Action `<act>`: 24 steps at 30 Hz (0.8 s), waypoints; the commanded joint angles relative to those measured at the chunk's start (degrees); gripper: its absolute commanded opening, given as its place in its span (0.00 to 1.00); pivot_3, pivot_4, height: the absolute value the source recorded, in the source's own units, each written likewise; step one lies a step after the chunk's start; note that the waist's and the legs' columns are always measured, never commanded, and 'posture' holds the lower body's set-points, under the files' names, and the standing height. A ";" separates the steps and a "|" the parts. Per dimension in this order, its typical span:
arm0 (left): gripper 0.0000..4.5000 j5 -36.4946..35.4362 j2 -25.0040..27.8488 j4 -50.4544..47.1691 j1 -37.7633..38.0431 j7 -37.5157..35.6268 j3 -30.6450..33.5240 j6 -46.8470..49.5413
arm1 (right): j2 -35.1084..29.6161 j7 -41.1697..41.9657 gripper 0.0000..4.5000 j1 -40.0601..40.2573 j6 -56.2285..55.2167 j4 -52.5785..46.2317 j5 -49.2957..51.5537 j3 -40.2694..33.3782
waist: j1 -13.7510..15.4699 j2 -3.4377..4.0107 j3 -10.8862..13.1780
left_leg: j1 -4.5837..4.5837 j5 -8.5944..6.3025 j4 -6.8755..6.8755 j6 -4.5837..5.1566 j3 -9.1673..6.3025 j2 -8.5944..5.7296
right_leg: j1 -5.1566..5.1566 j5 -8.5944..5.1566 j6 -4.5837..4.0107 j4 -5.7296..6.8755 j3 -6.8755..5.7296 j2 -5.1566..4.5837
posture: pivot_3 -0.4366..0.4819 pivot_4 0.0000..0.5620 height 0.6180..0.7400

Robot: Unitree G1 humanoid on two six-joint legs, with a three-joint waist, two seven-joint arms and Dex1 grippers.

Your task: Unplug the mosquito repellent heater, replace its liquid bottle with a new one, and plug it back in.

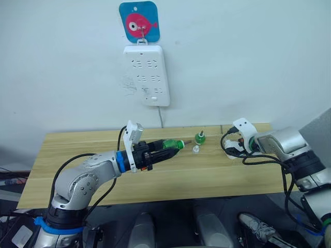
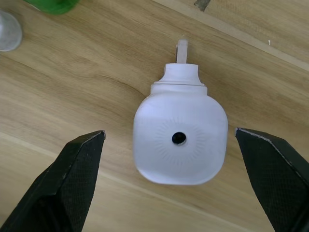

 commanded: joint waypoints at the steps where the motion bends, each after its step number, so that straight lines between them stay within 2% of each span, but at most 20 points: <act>1: 0.51 -0.04 -0.13 -2.50 0.63 -0.82 0.64 -1.19 | 0.71 3.57 1.00 -1.09 -2.44 2.15 -3.81 0.81 | 0.13 0.01 0.01 | 0.00 0.00 0.00 0.00 0.00 0.00 | 0.00 0.00 0.00 0.00 0.00 0.00 | 0.40 0.42 0.88; 11: 0.51 -0.85 -0.59 -2.17 0.40 -0.36 2.18 -0.44 | 4.02 9.55 1.00 -3.15 -11.31 13.87 -13.13 0.49 | 0.43 -0.01 0.03 | 0.00 0.00 0.01 0.00 0.00 -0.01 | 0.01 0.13 -0.21 -0.01 -0.01 -0.01 | 0.42 0.42 0.88; 14: 0.51 -0.36 -0.64 -1.81 0.28 -0.61 1.80 -0.66 | 4.83 10.19 0.86 -3.00 -11.32 15.03 -14.50 -0.28 | 0.42 -0.01 0.03 | 0.00 0.00 0.00 0.00 -0.01 0.00 | 0.01 0.13 -0.21 -0.01 -0.02 -0.01 | 0.41 0.41 0.88; 16: 0.51 -0.08 -0.82 -1.44 0.01 -0.71 1.51 -0.78 | 5.30 10.48 0.71 -2.78 -11.03 14.74 -15.15 -0.89 | 0.42 -0.01 0.03 | 0.00 0.00 0.01 0.00 0.00 0.00 | 0.01 0.13 -0.21 -0.01 -0.01 -0.01 | 0.41 0.41 0.88; 17: 0.51 0.09 -0.90 -1.18 -0.20 -0.83 1.34 -0.86 | 5.40 10.56 0.66 -2.46 -11.18 14.05 -15.52 -1.27 | 0.43 -0.01 0.03 | 0.00 0.00 0.01 0.00 -0.01 0.00 | 0.01 0.13 -0.21 -0.01 -0.02 -0.01 | 0.41 0.41 0.88; 21: 0.51 0.50 -0.64 0.18 -1.29 -1.91 1.28 -1.01 | 4.10 10.06 0.66 0.52 -9.60 7.05 -15.39 -4.91 | 0.42 0.00 0.02 | 0.00 0.00 0.02 0.00 -0.01 0.00 | 0.01 0.13 -0.21 0.00 -0.02 -0.01 | 0.38 0.38 0.88; 24: 0.51 0.18 0.43 1.72 -2.68 -3.80 1.86 -0.49 | 1.72 10.40 0.66 5.65 -5.17 -4.26 -12.70 -11.12 | 0.47 0.02 0.01 | -0.02 -0.01 -0.01 -0.02 -0.03 0.00 | 0.00 0.13 -0.21 -0.02 -0.05 -0.02 | 0.35 0.36 0.88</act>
